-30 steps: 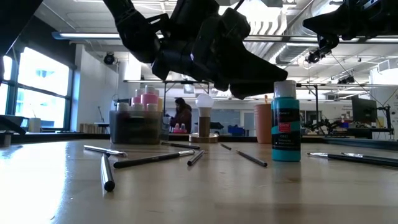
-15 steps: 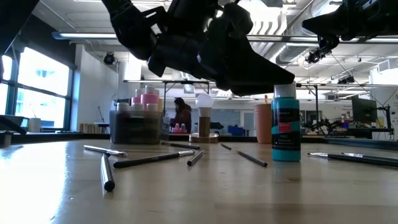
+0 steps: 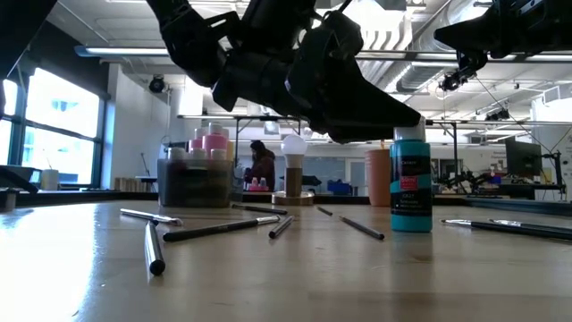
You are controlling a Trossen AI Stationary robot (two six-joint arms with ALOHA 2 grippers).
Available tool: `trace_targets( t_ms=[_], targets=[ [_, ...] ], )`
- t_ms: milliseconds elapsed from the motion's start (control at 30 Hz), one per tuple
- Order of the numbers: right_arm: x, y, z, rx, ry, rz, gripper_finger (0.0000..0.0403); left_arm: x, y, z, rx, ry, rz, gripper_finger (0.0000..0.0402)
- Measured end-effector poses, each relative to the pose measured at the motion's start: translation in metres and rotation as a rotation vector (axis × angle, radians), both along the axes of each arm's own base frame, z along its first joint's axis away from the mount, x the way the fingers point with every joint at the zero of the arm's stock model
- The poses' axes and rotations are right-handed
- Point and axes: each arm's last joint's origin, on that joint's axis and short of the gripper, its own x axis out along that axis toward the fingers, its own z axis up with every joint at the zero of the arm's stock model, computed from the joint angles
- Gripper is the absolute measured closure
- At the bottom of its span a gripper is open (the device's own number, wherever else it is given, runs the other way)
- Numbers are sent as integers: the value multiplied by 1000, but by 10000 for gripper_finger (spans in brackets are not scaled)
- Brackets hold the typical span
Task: Pick & Place Paint Supplies
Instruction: Put the small blue paint bottle into the gray bin
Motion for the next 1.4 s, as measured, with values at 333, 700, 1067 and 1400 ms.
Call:
trace_targets(
  t_ms=[333,700,1067,1400],
  targets=[
    [0,0,0,3,0,-1,401,1,0,-10,-18,22,-1,178],
    [0,0,0,0,1,-8,401,4,-1,-13,-41,-8,1,178],
    [0,-1,0,0,1,-27,401,4,-1,-14,-46,7,-22,179],
    [0,-1,0,0,1,-27,401,4,-1,-14,-45,6,-18,179]
  ],
)
